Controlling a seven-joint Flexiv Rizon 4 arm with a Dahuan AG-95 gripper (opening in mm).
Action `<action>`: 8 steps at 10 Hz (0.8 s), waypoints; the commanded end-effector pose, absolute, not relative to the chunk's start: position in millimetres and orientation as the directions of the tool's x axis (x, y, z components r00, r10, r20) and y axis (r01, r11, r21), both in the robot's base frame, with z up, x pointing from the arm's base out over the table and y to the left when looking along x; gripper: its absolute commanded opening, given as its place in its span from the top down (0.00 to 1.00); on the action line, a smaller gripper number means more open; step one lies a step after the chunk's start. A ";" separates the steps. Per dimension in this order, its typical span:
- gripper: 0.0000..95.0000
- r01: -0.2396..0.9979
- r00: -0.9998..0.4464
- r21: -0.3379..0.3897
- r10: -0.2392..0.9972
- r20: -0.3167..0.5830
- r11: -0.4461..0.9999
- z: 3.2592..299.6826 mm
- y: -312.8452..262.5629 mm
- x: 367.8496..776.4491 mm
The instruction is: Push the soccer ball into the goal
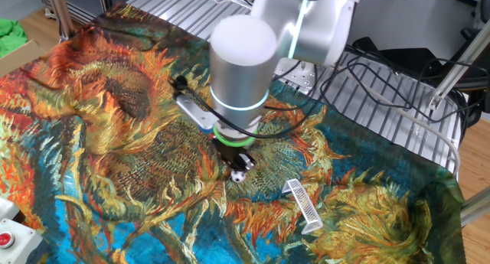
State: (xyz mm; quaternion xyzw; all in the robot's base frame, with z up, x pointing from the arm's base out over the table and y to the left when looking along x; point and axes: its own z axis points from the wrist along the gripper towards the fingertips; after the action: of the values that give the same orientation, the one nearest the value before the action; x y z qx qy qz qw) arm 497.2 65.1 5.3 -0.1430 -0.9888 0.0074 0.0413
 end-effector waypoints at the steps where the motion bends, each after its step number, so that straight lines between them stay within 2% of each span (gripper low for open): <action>1: 1.00 0.298 -0.951 -0.024 0.299 0.082 0.954 7.3 74.5 497.5; 8: 1.00 0.353 -0.932 -0.020 0.354 0.078 0.935 5.8 108.6 505.8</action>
State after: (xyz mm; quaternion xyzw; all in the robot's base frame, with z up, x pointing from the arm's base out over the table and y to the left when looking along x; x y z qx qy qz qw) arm 506.6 110.3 6.5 -0.1809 -0.9827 0.0035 0.0385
